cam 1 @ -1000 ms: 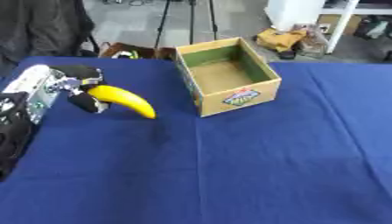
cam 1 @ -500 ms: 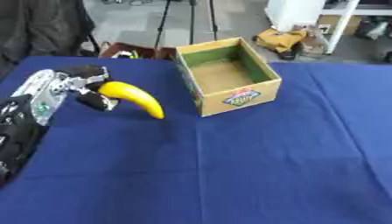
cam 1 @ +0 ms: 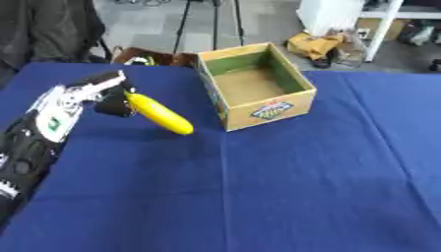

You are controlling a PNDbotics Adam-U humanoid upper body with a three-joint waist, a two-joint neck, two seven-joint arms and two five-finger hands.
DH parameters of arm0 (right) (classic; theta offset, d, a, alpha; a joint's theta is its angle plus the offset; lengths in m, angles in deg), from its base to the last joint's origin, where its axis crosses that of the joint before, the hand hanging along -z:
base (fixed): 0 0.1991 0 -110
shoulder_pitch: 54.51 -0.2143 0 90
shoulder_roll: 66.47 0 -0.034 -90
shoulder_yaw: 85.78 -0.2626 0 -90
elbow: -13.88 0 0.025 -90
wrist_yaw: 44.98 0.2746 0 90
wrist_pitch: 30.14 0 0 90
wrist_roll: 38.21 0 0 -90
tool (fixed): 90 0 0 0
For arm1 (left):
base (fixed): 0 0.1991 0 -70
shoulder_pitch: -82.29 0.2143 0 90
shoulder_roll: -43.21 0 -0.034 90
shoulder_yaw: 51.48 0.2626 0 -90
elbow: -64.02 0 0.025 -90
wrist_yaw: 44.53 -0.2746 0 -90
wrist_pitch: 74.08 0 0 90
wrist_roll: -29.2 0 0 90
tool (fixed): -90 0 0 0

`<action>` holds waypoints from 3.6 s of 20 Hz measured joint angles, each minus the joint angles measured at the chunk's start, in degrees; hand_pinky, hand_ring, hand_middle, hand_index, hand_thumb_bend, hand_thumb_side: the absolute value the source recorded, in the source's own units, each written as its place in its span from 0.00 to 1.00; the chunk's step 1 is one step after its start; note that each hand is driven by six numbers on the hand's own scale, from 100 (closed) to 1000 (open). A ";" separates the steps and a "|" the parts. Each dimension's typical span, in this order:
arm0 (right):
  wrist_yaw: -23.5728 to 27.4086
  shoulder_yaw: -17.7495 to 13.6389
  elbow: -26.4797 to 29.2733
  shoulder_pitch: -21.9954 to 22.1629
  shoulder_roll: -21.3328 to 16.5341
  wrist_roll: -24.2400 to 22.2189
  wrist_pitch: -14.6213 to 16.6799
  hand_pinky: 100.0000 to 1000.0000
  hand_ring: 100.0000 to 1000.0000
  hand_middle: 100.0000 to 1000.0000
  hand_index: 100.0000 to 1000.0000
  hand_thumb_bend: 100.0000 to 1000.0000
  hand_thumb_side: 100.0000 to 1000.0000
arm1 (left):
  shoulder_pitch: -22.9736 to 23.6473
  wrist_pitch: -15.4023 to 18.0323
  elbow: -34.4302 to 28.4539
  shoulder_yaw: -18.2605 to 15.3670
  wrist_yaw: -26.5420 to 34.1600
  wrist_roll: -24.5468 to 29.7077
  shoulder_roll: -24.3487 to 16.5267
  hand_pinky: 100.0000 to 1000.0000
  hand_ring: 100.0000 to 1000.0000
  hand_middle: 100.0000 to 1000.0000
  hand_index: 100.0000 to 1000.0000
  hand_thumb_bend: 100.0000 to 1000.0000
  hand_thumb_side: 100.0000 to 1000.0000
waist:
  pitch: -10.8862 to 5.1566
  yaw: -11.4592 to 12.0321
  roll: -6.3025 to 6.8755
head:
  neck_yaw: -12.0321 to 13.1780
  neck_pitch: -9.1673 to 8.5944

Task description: Pick up objects on the table and place them in the box.

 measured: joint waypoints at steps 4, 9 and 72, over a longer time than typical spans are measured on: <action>0.01 0.00 -0.01 0.01 0.00 0.00 0.00 0.69 0.64 0.64 0.74 0.00 0.66 | 0.00 -0.95 -2.22 -0.82 5.79 -2.42 0.00 0.26 0.07 0.00 0.11 0.00 0.35 | 0.00 0.01 -0.01 | -0.01 -0.01; 0.01 0.00 -0.01 0.01 0.00 0.00 0.00 0.69 0.64 0.64 0.74 0.00 0.66 | 1.04 -2.28 -7.31 -1.20 11.97 -4.89 -0.38 0.33 0.13 0.04 0.19 0.00 0.35 | 0.00 0.07 0.01 | -0.02 -0.03; 0.08 0.37 -0.02 -0.28 0.06 -0.61 -0.09 0.69 0.64 0.64 0.74 0.00 0.66 | 13.17 -14.60 -42.46 11.74 5.81 -8.82 -5.81 0.78 0.83 0.84 0.93 0.03 0.00 | 0.19 -0.74 0.30 | 0.10 -1.08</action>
